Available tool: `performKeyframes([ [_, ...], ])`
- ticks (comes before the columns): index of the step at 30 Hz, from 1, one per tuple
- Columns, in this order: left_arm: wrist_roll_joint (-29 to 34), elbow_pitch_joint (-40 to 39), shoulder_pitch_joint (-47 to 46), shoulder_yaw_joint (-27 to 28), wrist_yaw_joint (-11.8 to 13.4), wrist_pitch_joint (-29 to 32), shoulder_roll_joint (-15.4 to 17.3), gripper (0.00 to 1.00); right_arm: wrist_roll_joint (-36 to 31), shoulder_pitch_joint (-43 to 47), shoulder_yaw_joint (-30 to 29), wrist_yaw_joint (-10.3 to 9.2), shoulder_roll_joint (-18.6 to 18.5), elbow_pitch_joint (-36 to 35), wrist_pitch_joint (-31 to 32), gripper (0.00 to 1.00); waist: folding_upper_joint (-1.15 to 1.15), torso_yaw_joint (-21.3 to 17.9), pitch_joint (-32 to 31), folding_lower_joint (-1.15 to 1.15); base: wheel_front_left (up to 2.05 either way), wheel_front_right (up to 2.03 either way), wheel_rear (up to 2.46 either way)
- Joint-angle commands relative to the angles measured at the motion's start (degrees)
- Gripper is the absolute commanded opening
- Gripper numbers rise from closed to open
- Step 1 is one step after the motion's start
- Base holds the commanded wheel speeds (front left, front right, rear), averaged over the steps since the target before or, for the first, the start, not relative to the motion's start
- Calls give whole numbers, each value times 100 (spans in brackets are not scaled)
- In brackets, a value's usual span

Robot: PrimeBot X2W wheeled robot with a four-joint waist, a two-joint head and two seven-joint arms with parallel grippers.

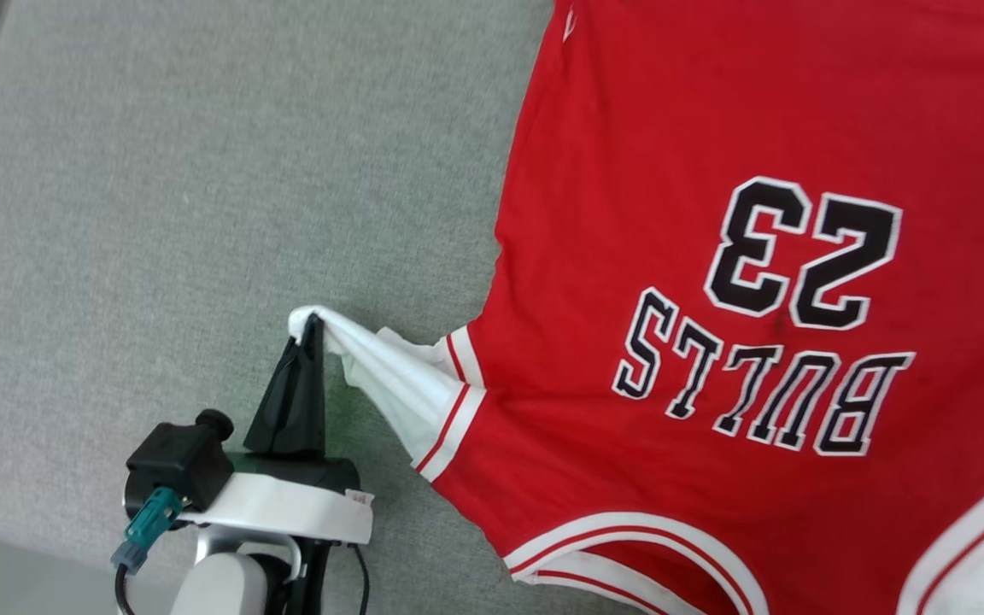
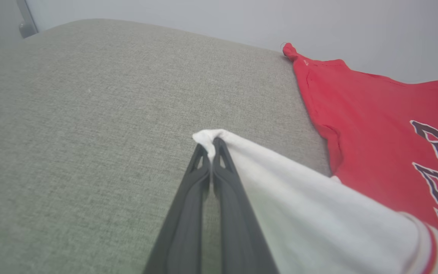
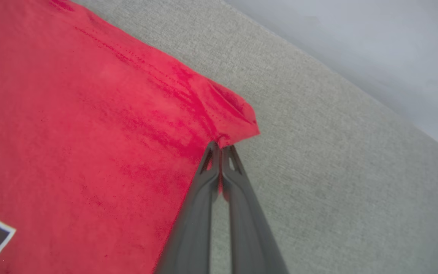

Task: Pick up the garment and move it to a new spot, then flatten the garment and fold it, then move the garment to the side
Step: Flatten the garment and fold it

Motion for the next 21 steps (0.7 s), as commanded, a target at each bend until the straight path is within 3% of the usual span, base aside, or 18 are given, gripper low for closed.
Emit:
performKeyframes([
  [1, 54, 34, 70, 71, -28, -14, 3, 0, 106, 124, 130, -8, -109, -105, -166, 0, 0, -208, -323, 0, 0, 0, 0],
  [7, 140, 155, 333, 242, -36, -14, 34, 0, 695, 646, 530, -8, -538, -636, -818, 0, 0, -468, -871, 0, 0, 0, 0],
  [13, 192, 266, 648, 385, 9, -14, 110, 0, 1155, 1634, 537, -8, -992, -1222, -1506, 0, 0, -730, -1407, 0, 0, 0, 0],
  [21, 157, 279, 965, 548, 70, -14, 198, 0, 1233, 2972, 397, -8, -1317, -1924, -1696, 0, 0, -1101, -1762, 0, 0, 0, 0],
])
